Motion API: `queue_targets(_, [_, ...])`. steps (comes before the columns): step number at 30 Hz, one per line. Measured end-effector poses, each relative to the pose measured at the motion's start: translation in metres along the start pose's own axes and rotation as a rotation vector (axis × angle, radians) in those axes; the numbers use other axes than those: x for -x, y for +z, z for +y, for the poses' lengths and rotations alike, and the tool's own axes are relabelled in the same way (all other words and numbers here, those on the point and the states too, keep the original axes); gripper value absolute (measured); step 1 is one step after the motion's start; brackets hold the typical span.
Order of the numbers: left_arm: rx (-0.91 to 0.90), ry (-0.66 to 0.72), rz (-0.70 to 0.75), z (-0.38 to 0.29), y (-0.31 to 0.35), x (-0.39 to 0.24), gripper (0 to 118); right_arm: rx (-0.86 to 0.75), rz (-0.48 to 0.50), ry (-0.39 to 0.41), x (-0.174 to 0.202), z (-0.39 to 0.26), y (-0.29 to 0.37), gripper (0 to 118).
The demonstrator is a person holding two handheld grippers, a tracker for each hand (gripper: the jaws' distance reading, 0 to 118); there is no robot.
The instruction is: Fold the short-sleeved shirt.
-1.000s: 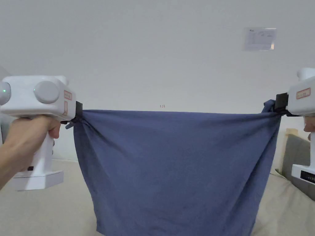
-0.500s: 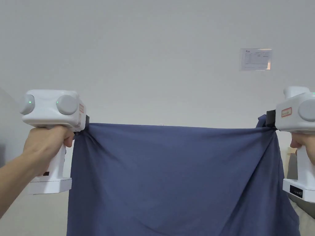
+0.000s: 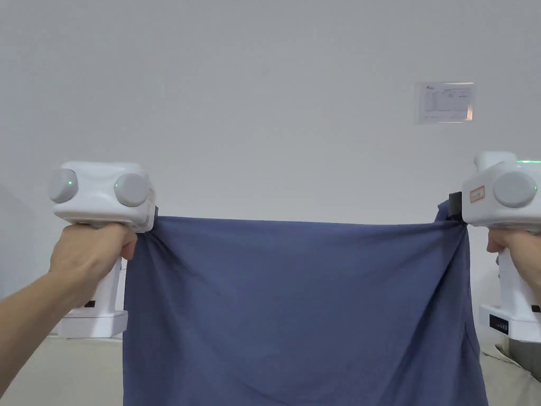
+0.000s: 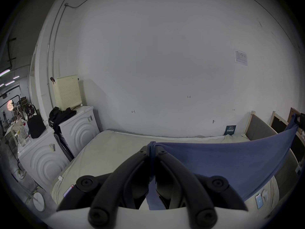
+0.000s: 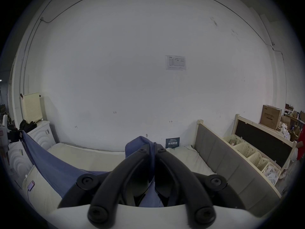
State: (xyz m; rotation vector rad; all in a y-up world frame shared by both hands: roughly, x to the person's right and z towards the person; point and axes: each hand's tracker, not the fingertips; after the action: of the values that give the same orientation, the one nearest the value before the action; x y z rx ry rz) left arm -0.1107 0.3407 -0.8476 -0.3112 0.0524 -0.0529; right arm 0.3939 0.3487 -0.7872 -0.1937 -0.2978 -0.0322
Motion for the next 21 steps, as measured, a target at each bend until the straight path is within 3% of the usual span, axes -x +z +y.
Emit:
queue_targets(9, [-0.021, -0.016, 0.044, 0.032, -0.121, -0.044, 5, -0.023, -0.038, 0.054, 0.018, 0.028, -0.086, 6])
queue_targets(21, [0.008, -0.010, 0.083, 0.018, -0.220, -0.061, 5, -0.023, -0.072, 0.117, 0.048, 0.020, -0.164, 6])
